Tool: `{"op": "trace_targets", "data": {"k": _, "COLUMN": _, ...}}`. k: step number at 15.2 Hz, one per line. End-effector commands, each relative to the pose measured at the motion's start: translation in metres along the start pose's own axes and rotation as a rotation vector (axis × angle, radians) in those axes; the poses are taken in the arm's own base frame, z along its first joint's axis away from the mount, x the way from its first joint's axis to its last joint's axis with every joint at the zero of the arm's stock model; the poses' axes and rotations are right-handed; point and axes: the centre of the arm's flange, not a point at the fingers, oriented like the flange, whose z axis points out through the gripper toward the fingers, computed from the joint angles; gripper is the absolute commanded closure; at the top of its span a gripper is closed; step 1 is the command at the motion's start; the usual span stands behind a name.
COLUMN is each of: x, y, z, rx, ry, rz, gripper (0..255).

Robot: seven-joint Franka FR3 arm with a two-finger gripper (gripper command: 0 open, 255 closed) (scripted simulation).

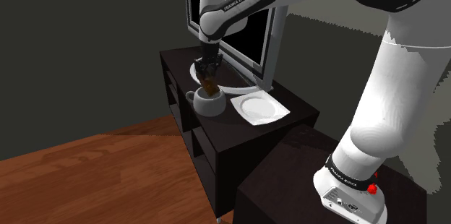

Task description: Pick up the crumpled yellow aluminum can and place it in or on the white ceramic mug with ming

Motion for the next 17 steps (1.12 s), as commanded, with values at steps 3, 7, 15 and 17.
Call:
{"op": "trace_targets", "data": {"k": 3, "x": 0.000, "y": 0.000, "z": 0.000, "rx": 0.000, "ry": 0.000, "rz": 0.000, "gripper": 255}}
{"op": "trace_targets", "data": {"k": 7, "x": 0.000, "y": 0.000, "z": 0.000, "rx": 0.000, "ry": 0.000, "rz": 0.000, "gripper": 0}}
{"op": "trace_targets", "data": {"k": 15, "x": 0.000, "y": 0.000, "z": -0.050, "rx": 0.000, "ry": 0.000, "rz": 0.000, "gripper": 0}}
{"op": "trace_targets", "data": {"k": 17, "x": 0.000, "y": 0.000, "z": -0.050, "rx": 0.000, "ry": 0.000, "rz": 0.000, "gripper": 0}}
